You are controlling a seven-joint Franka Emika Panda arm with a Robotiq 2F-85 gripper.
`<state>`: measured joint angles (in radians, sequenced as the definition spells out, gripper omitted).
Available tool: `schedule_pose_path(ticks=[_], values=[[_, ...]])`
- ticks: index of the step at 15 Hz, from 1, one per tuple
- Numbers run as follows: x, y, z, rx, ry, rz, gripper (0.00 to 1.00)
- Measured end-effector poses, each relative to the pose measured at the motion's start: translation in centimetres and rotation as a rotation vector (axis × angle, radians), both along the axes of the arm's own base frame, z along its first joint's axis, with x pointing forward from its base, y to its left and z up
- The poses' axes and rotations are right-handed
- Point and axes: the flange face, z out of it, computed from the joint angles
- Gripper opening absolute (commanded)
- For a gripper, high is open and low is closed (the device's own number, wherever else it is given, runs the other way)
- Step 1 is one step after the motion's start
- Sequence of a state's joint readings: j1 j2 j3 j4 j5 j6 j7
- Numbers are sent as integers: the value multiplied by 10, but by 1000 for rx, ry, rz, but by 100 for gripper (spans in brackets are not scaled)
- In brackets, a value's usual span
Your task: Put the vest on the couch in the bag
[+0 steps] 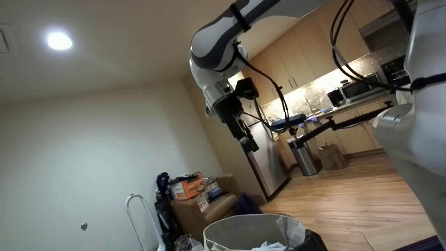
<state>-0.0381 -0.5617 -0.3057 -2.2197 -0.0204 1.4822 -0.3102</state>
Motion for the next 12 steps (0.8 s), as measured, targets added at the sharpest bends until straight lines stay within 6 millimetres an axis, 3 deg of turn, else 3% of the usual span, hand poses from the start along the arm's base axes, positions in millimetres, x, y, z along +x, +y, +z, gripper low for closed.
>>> schedule_pose_path(ticks=[3,5,8,12], values=[[1,0,0,-1,-4,-1,100],[13,3,-5,-1,-31,11,100],[54,15,-35,14,-95,31,100],[119,52,-92,37,-170,85,100]])
